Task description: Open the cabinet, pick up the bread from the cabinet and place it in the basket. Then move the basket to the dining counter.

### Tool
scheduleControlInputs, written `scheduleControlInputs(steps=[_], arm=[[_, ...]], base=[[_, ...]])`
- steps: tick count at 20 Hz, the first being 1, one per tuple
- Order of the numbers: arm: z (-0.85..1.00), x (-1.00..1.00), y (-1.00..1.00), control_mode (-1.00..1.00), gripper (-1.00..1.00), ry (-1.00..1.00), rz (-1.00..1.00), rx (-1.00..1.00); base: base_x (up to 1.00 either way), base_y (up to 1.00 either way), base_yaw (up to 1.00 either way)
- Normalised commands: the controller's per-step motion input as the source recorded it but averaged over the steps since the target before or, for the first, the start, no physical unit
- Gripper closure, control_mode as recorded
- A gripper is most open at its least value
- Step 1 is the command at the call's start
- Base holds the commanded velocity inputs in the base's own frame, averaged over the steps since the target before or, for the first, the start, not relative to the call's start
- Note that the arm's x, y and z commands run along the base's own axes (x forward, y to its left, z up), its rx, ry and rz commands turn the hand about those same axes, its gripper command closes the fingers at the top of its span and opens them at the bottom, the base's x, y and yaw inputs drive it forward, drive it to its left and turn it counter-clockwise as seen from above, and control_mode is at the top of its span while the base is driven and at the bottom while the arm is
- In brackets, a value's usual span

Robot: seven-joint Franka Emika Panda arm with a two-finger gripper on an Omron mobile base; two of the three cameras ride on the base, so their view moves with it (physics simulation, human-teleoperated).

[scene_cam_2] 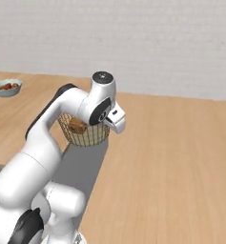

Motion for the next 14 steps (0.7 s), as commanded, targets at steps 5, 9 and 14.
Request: scheduleControlInputs(steps=[5,9,14], arm=[[0.0,0.0,0.0,1.0,1.0,0.0,0.0,0.0],[0.0,0.0,0.0,1.0,1.0,0.0,0.0,0.0],[0.0,0.0,0.0,1.0,1.0,0.0,0.0,0.0]], base=[[0.06,-1.0,0.45],[0.26,-1.0,0.41],[0.41,-1.0,0.42]])
